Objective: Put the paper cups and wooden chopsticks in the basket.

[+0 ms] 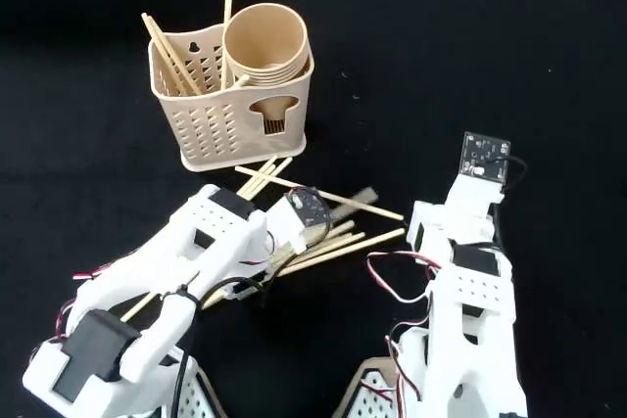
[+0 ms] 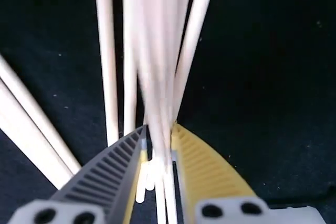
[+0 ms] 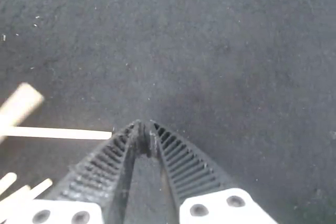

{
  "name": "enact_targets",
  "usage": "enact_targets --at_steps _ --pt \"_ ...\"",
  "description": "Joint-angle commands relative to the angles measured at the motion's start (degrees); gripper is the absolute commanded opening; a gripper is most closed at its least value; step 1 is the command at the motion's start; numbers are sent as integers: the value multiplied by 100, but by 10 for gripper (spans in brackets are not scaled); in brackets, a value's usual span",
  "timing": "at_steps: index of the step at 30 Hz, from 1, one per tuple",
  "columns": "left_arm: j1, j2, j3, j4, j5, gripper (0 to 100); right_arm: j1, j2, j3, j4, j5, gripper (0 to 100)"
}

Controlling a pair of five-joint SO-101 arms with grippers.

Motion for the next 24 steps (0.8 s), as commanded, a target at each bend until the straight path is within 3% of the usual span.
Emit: enact_targets --at_steps 1,7,17,24 --pt "48 -9 -189 132 0 73 62 -75 -22 -114 -9 15" --pt "4 -237 -725 897 -9 73 62 -75 -22 -123 -9 15" --pt "-4 -2022 -646 2207 -686 72 62 -75 -22 -123 -9 15" --pt "-22 -2286 365 1916 -1064 75 62 -84 22 -123 -9 15"
